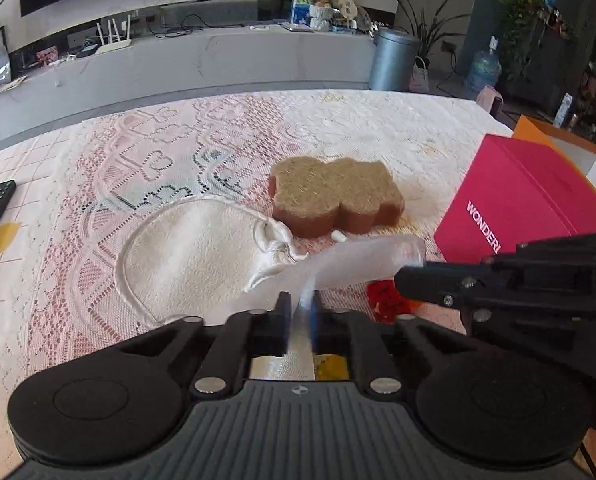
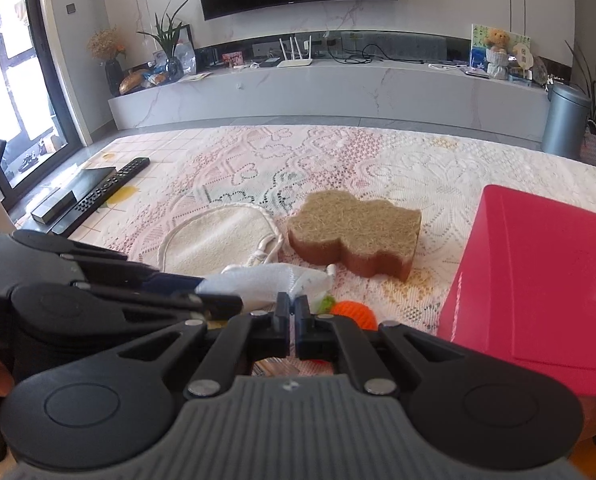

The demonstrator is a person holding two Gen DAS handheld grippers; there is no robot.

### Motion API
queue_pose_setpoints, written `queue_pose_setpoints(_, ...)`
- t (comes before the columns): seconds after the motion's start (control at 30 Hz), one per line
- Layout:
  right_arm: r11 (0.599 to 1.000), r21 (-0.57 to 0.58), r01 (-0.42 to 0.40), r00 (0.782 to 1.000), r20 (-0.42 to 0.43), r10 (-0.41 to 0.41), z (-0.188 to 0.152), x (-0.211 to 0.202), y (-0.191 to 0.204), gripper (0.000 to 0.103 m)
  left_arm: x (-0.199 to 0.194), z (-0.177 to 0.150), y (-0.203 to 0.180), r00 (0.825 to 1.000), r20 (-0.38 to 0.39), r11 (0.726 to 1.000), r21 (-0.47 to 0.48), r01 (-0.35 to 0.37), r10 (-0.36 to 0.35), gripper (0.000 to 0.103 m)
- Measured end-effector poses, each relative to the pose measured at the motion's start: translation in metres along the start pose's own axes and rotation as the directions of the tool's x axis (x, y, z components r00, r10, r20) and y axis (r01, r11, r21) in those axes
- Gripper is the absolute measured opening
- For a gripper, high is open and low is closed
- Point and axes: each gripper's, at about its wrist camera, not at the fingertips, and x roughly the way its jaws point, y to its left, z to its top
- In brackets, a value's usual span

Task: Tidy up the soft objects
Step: 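Grasp the white mesh drawstring bag with the left tool, then close the right tool on the yellow cloth while the left tool holds the mesh bag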

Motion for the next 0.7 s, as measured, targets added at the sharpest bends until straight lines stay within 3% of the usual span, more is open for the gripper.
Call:
queue_pose_setpoints(0.17,0.999,-0.010,-0.035,0.999,-0.009,0.035,-0.001,0.004,0.009,0.007,-0.023,0.001,0.025,0.998,0.054,0.987,-0.160,-0.018,0.027,0.001)
queue_pose_setpoints(0.3,0.994,-0.043,-0.103,0.994,-0.030,0.102,-0.003,0.010,0.025,0.012,-0.043,-0.002,0.051,0.993,0.055,0.956,-0.281,-0.087,0.107,0.001)
queue_pose_setpoints(0.4,0.984,-0.071,-0.166,0.986,-0.046,0.163,-0.003,0.014,0.040,0.039,-0.050,-0.011,0.071,0.986,0.028,0.923,-0.356,-0.143,0.163,0.001)
queue_pose_setpoints(0.5,0.968,-0.138,-0.211,0.976,-0.087,0.201,-0.003,0.021,0.062,0.054,-0.055,-0.022,0.090,0.987,0.017,0.876,-0.463,-0.133,0.159,0.001)
queue_pose_setpoints(0.6,0.946,-0.209,-0.248,0.964,-0.146,0.220,-0.004,0.032,0.084,0.076,-0.056,-0.030,0.096,0.988,0.016,0.855,-0.503,-0.125,0.154,0.001)
queue_pose_setpoints(0.7,0.928,-0.273,-0.253,0.960,-0.189,0.206,-0.005,0.044,0.101,0.079,-0.052,-0.034,0.096,0.989,0.007,0.850,-0.512,-0.122,0.146,0.001)
